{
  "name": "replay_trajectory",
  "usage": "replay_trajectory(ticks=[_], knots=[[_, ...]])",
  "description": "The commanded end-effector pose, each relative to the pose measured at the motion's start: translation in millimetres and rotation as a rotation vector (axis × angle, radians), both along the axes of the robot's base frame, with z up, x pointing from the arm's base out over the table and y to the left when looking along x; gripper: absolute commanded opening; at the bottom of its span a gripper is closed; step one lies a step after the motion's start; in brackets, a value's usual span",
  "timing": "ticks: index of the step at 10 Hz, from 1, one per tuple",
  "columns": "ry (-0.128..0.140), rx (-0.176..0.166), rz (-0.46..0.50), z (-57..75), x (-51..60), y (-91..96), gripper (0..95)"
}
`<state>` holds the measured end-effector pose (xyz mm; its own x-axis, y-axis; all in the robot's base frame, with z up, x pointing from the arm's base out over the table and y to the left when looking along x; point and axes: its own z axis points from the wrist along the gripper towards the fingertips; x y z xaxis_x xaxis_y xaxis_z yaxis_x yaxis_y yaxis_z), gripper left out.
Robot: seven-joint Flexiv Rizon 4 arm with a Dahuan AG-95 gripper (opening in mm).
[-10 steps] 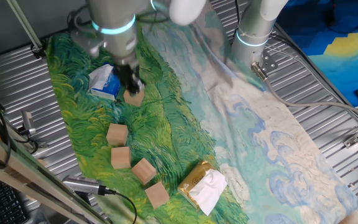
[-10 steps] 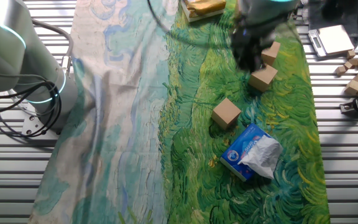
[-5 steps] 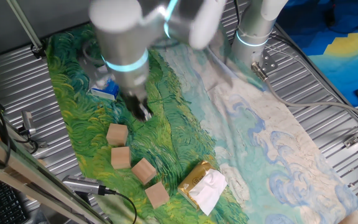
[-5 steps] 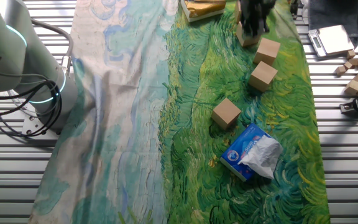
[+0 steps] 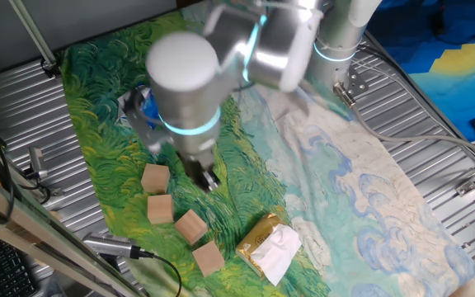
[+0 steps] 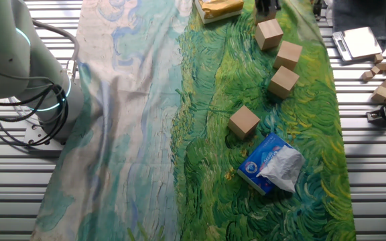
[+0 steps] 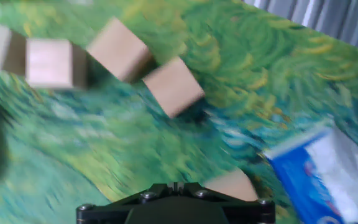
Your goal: Stack the blocks in a vertical line of five
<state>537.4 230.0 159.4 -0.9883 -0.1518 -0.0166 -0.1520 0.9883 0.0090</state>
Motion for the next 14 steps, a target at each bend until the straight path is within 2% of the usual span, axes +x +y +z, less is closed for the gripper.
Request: replay_trajectory(ticks=[1,5,6,8,9,11,14], knots=[[0.007,0.000,0.007,0.5,0.1,-0.9,0.0],[0.005,0.004,-0.010,0.0,-0.9,-1.6,0.0],[0.012,0.001,0.018,0.0,-0.9,-1.6,0.0],[0.010,0.020,0.174,0.0,-0.9,-1.6,0.0],[0.006,0.044,0.198,0.0,-0.9,-1.6,0.0],[0.004,0.044,0.229,0.0,-0.9,-1.6,0.0],[-0.004,0.068,0.245,0.0,-0.9,-1.6,0.0]])
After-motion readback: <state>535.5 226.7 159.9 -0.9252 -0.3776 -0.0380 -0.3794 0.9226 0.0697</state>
